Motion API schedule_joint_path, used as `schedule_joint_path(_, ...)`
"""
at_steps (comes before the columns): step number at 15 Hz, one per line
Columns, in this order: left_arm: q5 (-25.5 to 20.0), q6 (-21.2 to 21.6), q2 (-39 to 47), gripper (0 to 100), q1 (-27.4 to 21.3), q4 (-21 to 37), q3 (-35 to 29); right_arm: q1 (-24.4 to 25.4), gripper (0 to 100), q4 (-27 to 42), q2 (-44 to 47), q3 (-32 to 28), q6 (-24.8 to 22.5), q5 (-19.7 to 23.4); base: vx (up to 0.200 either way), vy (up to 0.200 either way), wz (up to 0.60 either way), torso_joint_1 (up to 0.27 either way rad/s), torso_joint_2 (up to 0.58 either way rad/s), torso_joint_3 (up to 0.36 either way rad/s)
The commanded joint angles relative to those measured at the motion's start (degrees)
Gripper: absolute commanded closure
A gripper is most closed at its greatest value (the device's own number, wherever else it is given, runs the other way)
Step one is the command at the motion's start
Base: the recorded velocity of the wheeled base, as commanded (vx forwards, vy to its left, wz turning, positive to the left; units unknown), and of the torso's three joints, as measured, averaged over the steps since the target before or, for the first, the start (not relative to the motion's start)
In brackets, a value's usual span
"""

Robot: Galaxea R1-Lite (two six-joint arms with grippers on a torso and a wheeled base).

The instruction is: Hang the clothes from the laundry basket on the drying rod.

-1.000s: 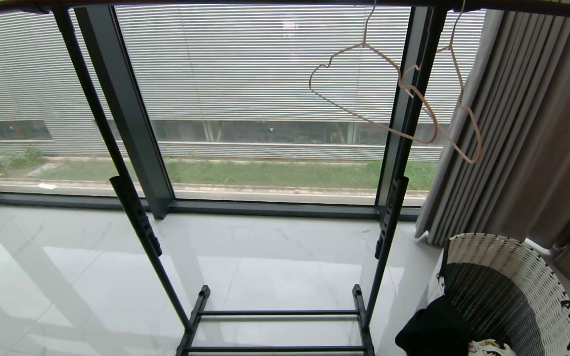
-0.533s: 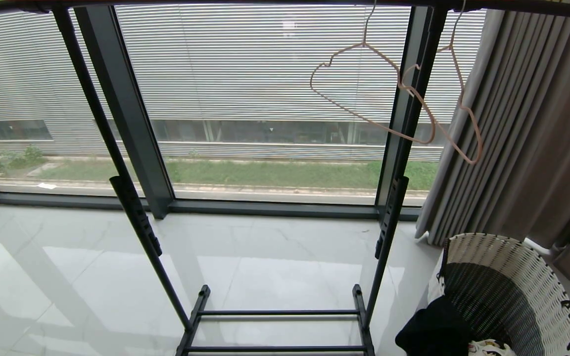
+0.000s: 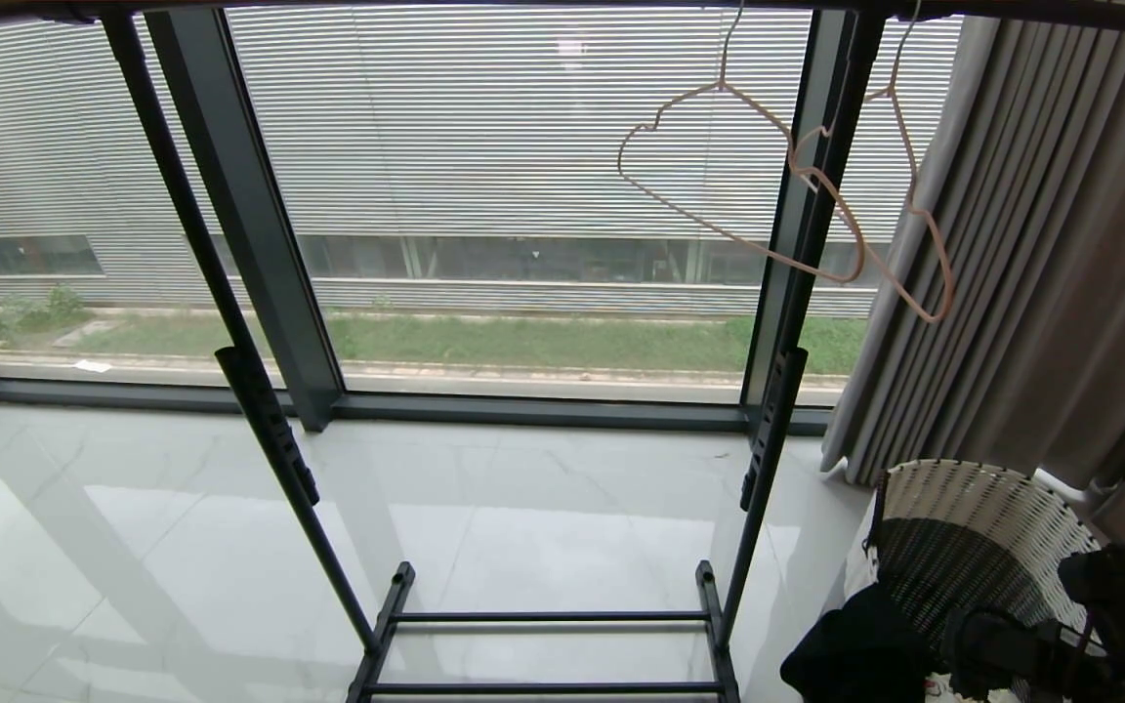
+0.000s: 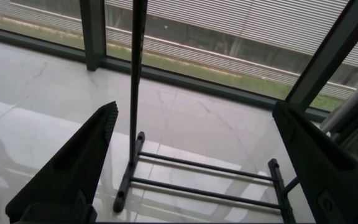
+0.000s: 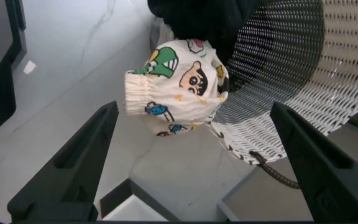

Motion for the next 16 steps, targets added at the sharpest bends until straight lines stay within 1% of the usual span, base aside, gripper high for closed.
schedule_joint_path(1,0.0,0.0,0.0,0,0.0,0.0,0.0,2.1,0,-4.4,11.4,1.1,0.0,-1.4,0.000,0.000,0.00,0.000,0.00,0.000)
schedule_joint_path(4,0.0,0.1,0.0,0,0.0,0.0,0.0,2.0,0,-7.0,14.1,1.5,0.1,-4.0,0.000,0.000,0.00,0.000,0.00,0.000)
schedule_joint_path(7,0.0,0.1,0.0,0,0.0,0.0,0.0,1.8,0,-10.6,17.0,1.5,0.1,-4.0,0.000,0.000,0.00,0.000,0.00,0.000)
schedule_joint_path(10,0.0,0.2,0.0,0,0.0,0.0,0.0,1.5,0,-14.1,19.1,1.6,0.1,-6.2,0.000,0.000,0.00,0.000,0.00,0.000)
schedule_joint_path(11,0.0,0.2,0.0,0,0.0,0.0,0.0,1.4,0,-14.4,19.4,1.6,0.2,-6.2,0.000,0.000,0.00,0.000,0.00,0.000)
schedule_joint_path(13,0.0,0.2,0.0,0,0.0,-0.1,0.0,0.8,0,-18.8,22.0,1.6,0.2,-6.5,0.000,0.000,0.00,0.000,0.00,0.000)
schedule_joint_path(16,0.0,0.3,0.0,0,0.0,0.0,0.0,0.1,0,-23.6,24.2,1.7,0.1,-8.1,0.000,0.000,0.00,0.000,0.00,0.000)
